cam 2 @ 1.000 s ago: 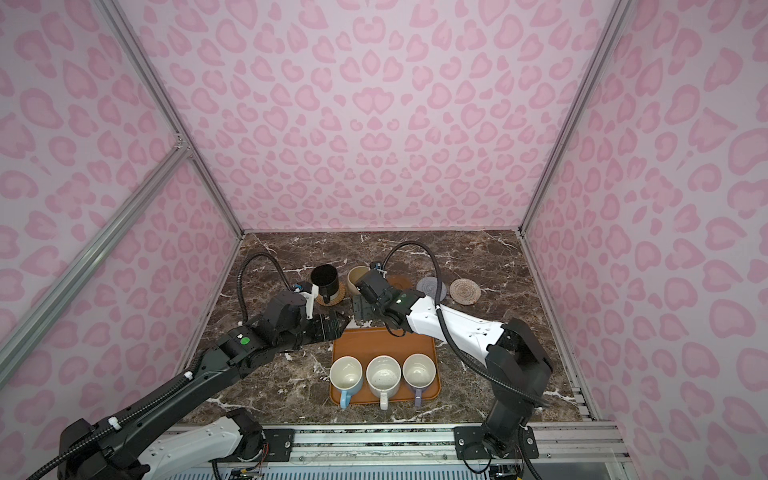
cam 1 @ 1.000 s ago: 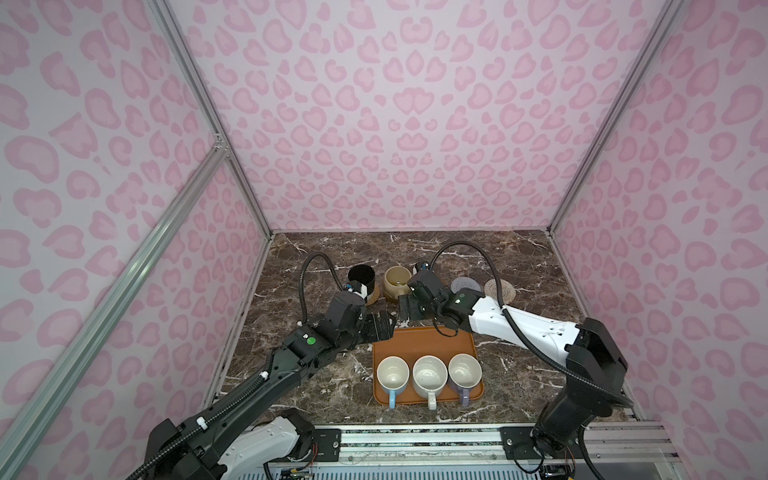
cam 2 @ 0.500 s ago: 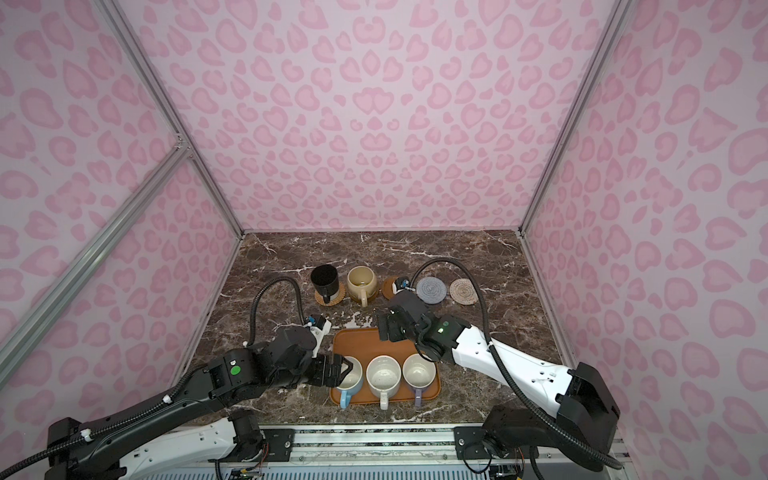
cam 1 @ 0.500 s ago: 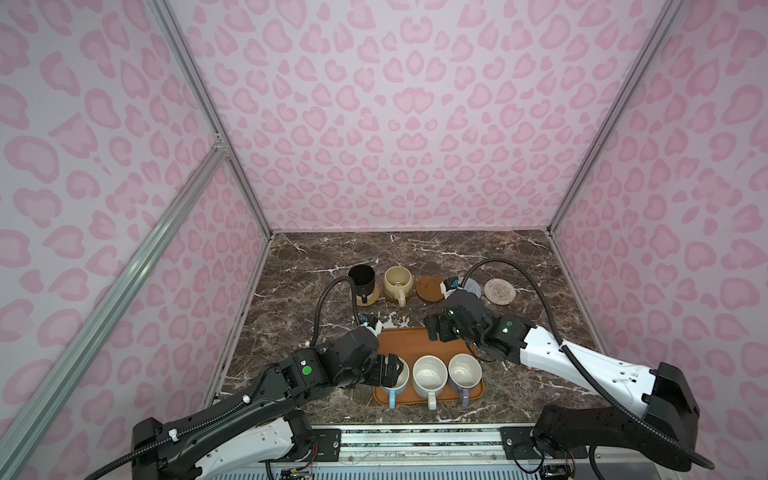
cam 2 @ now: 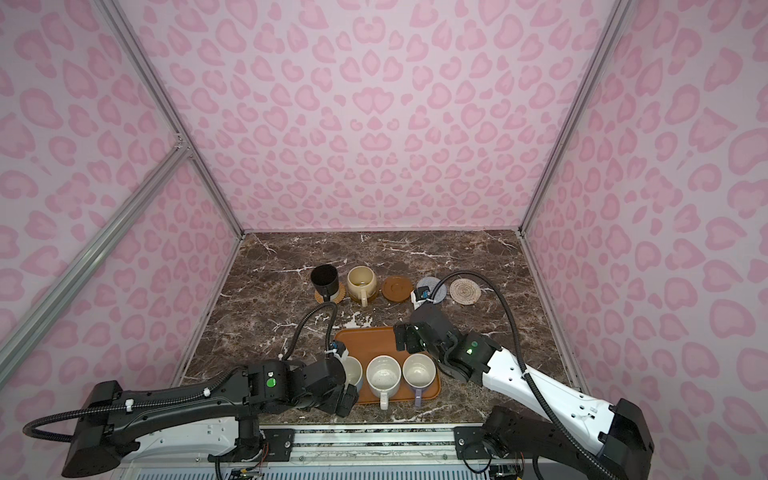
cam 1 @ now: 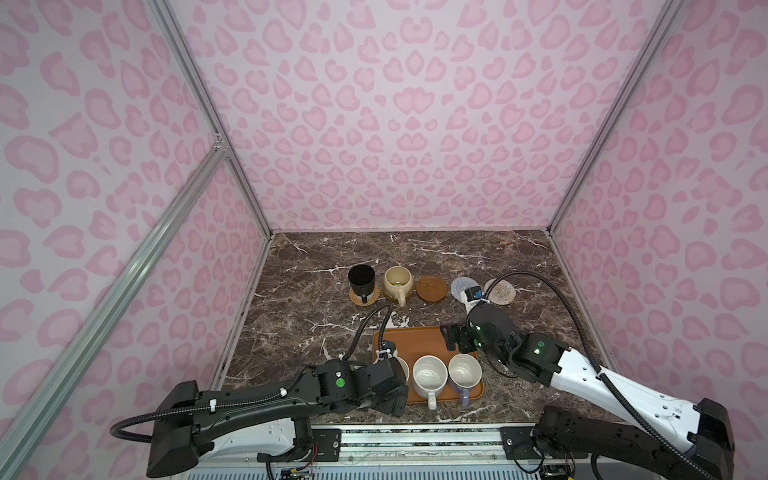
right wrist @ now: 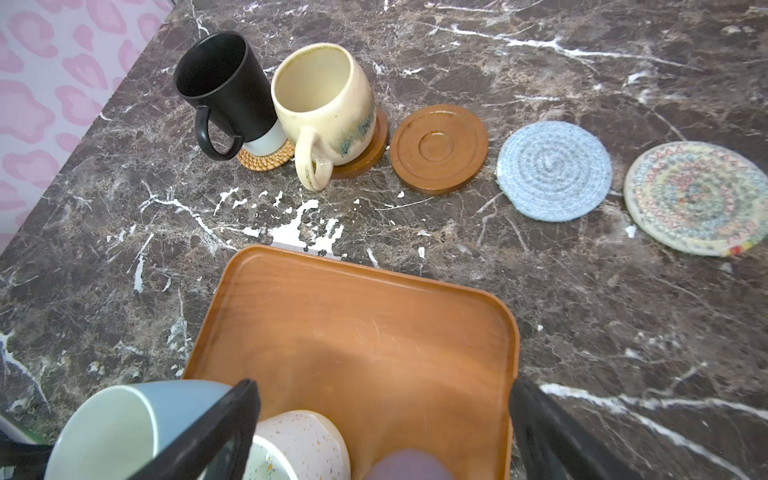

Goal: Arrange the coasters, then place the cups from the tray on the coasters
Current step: 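Lower the left gripper to the light blue mug while the right withdraws, then close the left gripper on the light blue mug rim and lift it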

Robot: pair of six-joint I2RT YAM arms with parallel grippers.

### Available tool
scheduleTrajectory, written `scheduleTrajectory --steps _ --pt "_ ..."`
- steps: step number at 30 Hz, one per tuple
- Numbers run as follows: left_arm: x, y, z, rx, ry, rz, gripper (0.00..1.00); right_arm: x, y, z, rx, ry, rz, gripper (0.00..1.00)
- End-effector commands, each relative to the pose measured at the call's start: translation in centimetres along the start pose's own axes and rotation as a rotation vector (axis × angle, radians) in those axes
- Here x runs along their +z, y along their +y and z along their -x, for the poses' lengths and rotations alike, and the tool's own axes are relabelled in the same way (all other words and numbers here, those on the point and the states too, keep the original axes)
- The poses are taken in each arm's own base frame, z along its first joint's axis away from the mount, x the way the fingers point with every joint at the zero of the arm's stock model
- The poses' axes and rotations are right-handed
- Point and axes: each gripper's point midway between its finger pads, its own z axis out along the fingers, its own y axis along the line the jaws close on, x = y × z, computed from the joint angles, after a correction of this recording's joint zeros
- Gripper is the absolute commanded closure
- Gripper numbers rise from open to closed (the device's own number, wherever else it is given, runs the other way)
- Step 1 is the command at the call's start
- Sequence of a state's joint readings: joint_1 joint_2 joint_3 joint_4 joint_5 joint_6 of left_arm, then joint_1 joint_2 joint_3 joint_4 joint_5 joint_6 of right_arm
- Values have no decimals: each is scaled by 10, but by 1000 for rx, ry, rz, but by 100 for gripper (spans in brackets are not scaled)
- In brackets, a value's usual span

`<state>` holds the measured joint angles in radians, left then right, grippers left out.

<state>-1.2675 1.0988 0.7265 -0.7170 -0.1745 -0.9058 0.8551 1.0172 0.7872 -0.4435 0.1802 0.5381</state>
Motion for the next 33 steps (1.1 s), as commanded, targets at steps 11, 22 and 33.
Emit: scheduleTrajectory --steps 11,22,33 --pt "18 15 11 -33 -111 175 41 -5 -4 -6 10 -5 19 5" --pt "11 19 21 -57 -190 177 62 -2 2 -10 30 -3 58 6" --pt "18 28 20 -71 -194 243 79 7 7 -14 33 8 77 7"
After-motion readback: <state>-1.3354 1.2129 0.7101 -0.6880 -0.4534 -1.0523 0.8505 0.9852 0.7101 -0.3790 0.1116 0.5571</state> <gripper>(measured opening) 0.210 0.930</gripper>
